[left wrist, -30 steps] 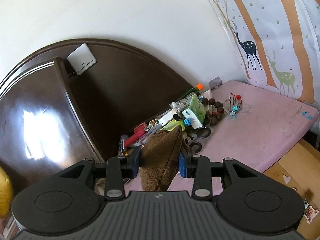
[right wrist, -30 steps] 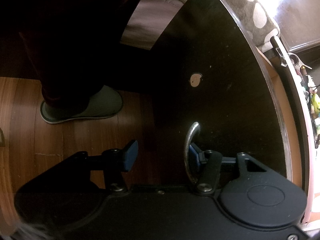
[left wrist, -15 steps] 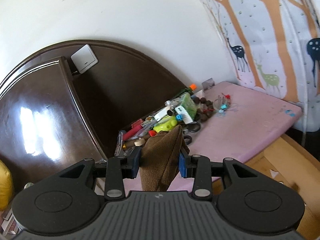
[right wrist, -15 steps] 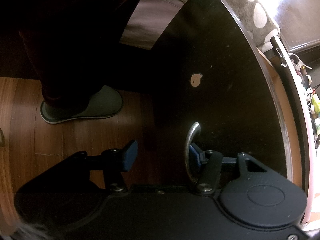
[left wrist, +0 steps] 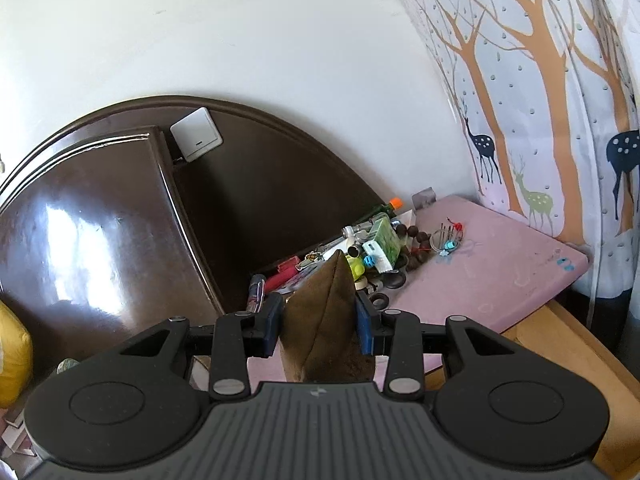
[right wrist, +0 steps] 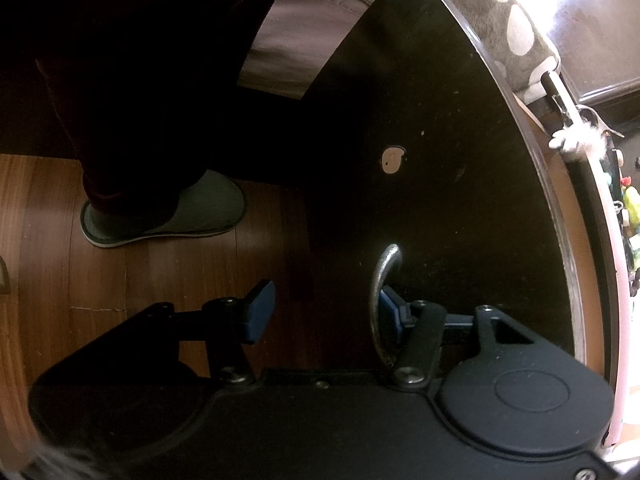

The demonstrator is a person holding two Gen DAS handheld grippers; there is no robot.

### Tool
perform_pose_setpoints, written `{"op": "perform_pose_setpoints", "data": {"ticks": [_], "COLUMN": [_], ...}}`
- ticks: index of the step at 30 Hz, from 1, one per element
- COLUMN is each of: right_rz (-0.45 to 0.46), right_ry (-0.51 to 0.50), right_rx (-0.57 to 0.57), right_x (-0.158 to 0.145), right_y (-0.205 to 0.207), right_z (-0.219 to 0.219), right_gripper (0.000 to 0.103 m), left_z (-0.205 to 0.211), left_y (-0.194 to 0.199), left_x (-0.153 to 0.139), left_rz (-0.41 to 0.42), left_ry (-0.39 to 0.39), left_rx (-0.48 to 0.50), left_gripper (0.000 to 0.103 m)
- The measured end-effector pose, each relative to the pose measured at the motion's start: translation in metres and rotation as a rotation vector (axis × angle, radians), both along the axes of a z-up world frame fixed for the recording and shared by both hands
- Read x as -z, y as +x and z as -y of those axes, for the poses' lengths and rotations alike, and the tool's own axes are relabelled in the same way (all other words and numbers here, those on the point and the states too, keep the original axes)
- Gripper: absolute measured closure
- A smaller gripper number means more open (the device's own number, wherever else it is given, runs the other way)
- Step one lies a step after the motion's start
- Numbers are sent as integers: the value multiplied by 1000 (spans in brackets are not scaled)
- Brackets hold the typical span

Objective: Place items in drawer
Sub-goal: 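Lift the brown pouch and carry it toward the open drawer, then lower the brown pouch into the drawer and open the left gripper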

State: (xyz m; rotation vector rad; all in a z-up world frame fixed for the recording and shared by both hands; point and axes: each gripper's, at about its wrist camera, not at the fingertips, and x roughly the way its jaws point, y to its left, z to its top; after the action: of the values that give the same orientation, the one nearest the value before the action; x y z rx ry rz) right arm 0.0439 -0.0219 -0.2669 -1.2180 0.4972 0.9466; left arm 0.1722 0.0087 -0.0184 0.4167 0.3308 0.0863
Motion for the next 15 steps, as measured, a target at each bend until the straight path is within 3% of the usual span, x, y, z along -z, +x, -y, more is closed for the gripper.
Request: {"op": "perform_pose_setpoints", "data": {"ticks": [15], "right_rz": [0], "right_ry": [1], "right_rx": [1], "right_x": [3], "right_y": [0], "right_z": [1], "right_gripper": [46], "left_z": [-1], "left_y": [13], "left_x": [51], "left_rz": [-162], "left_ry": [-90], "left_rx": [13], "left_gripper": [68]}}
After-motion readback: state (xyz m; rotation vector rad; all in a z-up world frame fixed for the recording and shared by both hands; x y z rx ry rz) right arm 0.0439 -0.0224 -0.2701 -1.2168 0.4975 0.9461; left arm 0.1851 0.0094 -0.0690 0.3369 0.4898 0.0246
